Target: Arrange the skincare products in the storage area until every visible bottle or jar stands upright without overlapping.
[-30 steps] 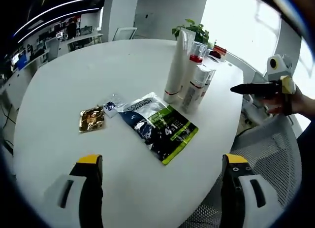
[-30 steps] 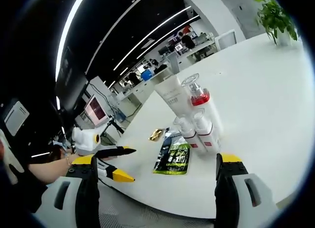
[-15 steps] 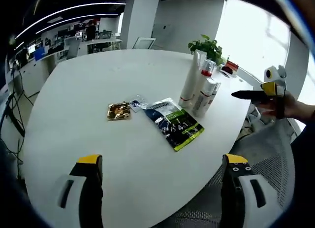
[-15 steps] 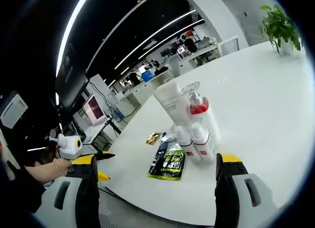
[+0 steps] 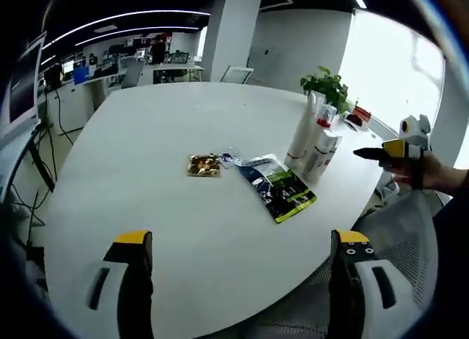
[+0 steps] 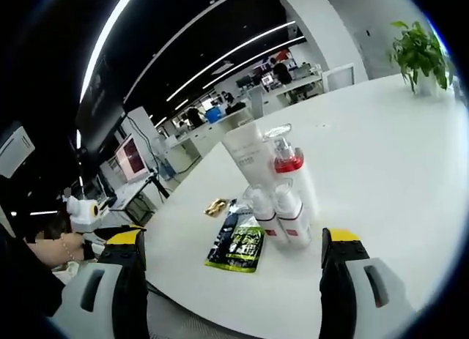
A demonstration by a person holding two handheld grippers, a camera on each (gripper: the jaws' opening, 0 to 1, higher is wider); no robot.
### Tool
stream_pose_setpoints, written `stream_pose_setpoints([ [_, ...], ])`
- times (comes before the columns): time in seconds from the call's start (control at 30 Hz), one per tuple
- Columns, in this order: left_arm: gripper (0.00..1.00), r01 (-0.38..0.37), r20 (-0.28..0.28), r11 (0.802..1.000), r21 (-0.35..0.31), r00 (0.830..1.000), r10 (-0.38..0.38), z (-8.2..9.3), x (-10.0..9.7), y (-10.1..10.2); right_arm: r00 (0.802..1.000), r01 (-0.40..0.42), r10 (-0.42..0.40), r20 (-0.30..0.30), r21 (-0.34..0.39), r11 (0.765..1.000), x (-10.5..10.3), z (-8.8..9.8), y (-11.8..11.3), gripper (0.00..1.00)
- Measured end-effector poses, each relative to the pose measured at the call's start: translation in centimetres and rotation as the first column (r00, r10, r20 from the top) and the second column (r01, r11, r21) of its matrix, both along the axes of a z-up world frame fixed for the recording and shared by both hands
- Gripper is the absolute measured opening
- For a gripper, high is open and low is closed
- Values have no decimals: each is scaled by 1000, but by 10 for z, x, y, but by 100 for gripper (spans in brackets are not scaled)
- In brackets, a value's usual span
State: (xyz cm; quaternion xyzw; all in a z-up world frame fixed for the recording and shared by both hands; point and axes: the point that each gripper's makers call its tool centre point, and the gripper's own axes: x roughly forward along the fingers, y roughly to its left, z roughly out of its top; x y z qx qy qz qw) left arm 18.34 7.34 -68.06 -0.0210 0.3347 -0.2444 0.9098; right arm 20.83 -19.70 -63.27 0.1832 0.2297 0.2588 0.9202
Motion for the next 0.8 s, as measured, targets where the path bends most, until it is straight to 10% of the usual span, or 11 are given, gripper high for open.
stream_pose_setpoints([
  [0.8,95,-16,-45,999,45,999,18,-9,0,3,999,-29,29,-19,-23,999,-5,-7,7,100],
])
